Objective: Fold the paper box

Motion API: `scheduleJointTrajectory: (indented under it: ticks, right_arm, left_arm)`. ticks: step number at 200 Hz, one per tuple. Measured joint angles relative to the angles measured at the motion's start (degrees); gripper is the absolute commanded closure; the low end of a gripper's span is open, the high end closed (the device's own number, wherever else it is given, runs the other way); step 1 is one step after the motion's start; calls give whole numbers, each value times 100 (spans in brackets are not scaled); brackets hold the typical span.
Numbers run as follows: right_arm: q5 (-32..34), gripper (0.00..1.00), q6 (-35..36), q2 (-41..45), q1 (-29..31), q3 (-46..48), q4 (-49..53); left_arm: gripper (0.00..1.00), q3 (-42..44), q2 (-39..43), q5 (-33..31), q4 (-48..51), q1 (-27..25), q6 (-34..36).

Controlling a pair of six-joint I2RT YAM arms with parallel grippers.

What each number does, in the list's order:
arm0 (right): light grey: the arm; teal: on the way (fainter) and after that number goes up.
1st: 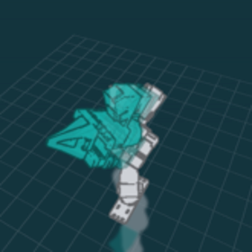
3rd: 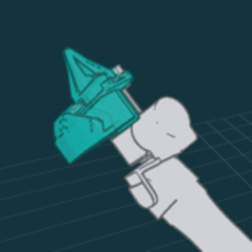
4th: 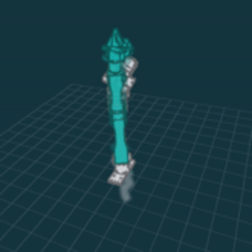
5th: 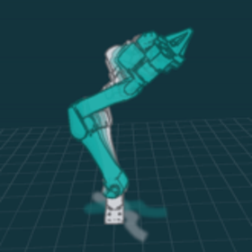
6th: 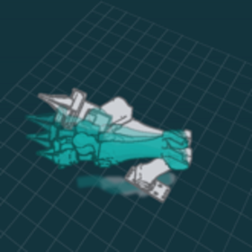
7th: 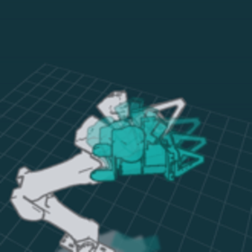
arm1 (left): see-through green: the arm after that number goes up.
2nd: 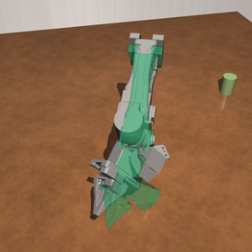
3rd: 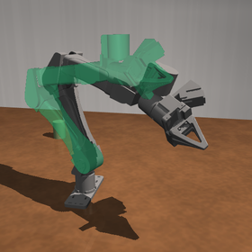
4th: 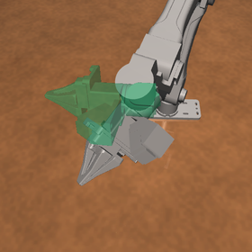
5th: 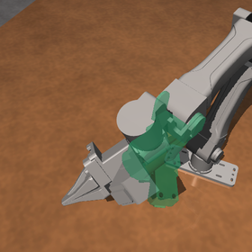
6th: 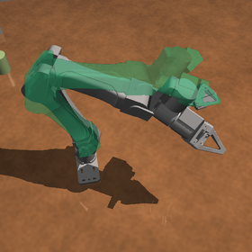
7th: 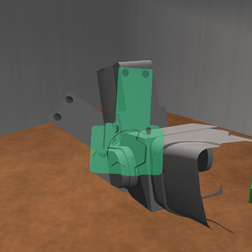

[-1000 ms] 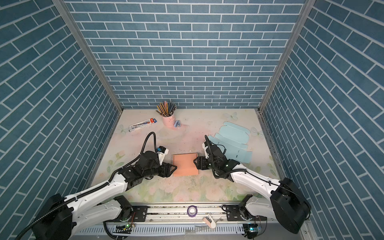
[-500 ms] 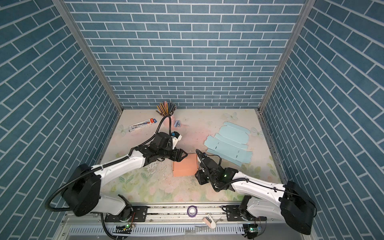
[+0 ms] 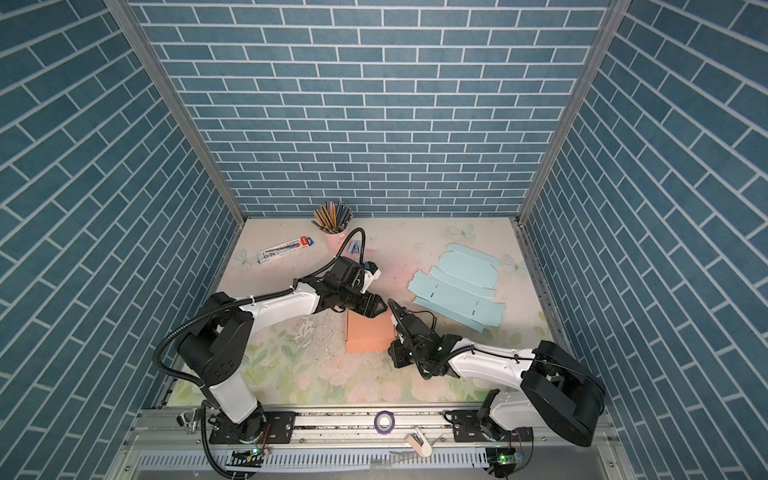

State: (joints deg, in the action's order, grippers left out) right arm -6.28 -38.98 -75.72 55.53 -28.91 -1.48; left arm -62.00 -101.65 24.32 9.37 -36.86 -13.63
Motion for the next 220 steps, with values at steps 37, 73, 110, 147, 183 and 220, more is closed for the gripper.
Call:
scheduleJointTrajectory:
  ticks: [37, 73, 110, 147, 183, 220]
  right_arm:
    - [-66, 78, 31, -232, -120, -9, -146]
    - [76, 79, 46, -400, -216, -7, -155]
    - [214, 79, 92, -492, -273, -68, -155]
    - [212, 79, 195, -804, -282, -350, -160]
    - [190, 80, 249, -1058, -284, -614, -103]
    - [199, 80, 317, -1130, -282, -750, 70]
  left_arm:
    - [27, -13, -317, 144, -70, 2, 33]
    - [31, -13, -546, 507, -282, 22, -31]
    - [35, -11, -621, 695, -474, 28, -103]
    - [36, 11, -627, 750, -688, 26, -175]
    - [36, 101, -627, 793, -938, 17, -264]
    - [37, 240, -634, 723, -1290, -13, -455]
